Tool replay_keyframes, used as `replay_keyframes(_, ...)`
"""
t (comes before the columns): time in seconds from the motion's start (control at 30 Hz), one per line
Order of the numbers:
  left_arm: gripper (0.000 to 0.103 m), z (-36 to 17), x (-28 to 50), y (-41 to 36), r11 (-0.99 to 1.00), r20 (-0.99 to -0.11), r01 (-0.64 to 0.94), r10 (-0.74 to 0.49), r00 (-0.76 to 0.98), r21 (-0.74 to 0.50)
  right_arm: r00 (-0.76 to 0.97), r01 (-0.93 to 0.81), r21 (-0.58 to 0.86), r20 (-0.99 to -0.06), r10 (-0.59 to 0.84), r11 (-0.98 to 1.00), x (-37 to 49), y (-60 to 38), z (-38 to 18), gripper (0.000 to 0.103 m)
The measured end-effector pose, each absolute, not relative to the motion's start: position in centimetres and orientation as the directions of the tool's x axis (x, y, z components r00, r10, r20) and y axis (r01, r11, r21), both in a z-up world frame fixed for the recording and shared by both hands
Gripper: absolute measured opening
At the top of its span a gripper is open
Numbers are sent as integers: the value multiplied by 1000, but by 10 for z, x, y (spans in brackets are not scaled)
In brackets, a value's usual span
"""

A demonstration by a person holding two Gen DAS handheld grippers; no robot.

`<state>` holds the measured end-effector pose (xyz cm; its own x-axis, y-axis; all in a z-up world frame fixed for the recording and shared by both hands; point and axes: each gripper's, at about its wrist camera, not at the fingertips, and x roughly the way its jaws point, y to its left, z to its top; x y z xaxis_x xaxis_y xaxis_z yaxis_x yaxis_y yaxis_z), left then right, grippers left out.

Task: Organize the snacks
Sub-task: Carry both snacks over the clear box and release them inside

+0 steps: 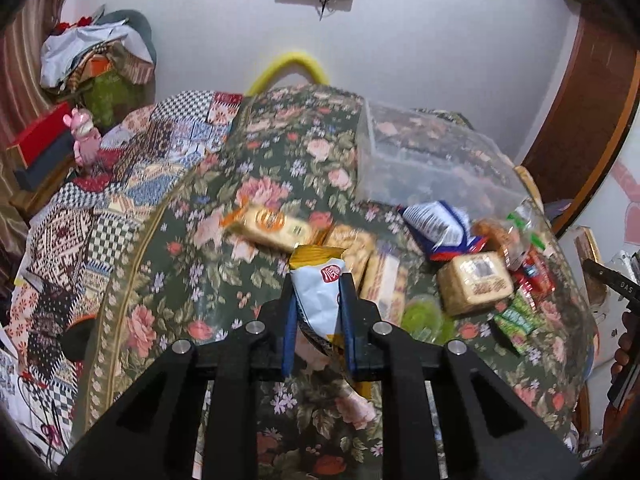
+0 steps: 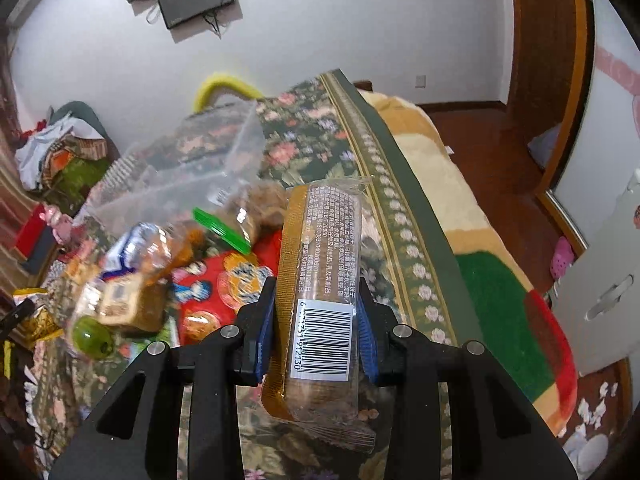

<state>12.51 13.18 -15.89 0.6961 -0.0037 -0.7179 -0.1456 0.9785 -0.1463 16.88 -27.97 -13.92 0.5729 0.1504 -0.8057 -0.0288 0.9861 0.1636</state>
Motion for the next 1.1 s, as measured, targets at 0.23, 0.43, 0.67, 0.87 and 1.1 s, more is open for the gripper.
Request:
replay_keyframes(0.23,19,-129,137,126,983,-672,-120,-4,740,-138,616,-88,176,-764,192,981,179,-263,-117,33)
replay_keyframes(0.43,19,-109,158,118,986,-642,-98,-12,766,-136,650,-136,180,-726,225,974,188,-243,-104,33)
replay_keyframes(0.67,19,-98,191,110,987,-623,-69,-38,781,-146,667,-185,170,-702,251,968,211,-221,-99,33)
replay_keyframes(0.87,19,-99,221,97,990,-618,-38,-56,784,-138,665,-202,182,-696,271,962,233,-208,-103,33)
replay_keyframes(1.1,19,-105,257,89,991,-623,-16,-73,779,-136,657,-205,175,-705,268,963,264,-196,-110,33)
